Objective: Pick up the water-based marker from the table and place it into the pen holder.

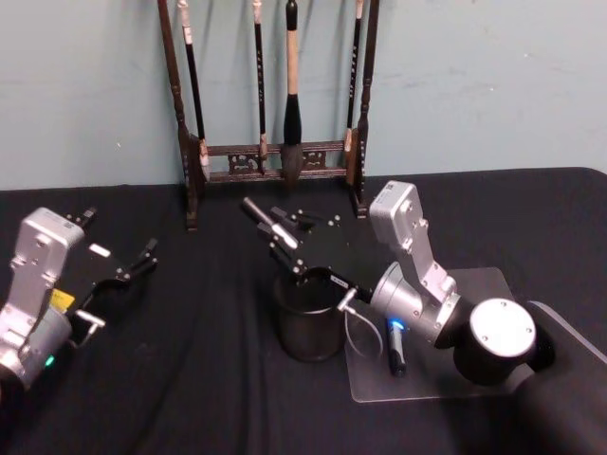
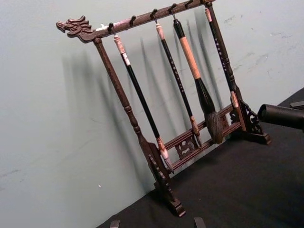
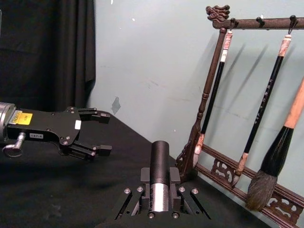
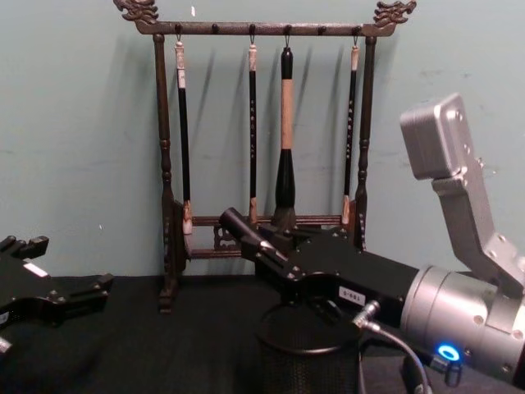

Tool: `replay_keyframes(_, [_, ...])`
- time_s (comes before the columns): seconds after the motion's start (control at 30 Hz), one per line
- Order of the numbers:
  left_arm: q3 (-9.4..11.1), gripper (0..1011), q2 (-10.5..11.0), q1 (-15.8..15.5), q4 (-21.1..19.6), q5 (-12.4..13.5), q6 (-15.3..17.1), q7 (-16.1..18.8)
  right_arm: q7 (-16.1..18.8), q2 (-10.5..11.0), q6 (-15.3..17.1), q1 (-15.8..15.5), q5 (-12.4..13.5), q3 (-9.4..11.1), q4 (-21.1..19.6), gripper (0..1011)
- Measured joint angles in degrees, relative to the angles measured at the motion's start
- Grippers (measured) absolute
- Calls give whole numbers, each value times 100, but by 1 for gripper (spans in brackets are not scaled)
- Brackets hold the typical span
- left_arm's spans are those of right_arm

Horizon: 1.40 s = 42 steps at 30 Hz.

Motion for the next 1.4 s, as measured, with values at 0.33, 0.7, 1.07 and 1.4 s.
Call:
replay_keyframes(0.33, [0,1009,0,0,0,0,0,0,3,-17,-15,15,19,-2,7,239])
replay_keyframes(0.7, [0,1009,0,0,0,0,0,0,11,-21,-14,26,35,0,20,335])
replay_keyframes(1.07, [0,1009,0,0,0,0,0,0,6,-21,-11,20,30,0,16,717])
replay_keyframes(1.4, [0,1009,0,0,0,0,0,0,-45,192,293,-264,95,46,-440,1002])
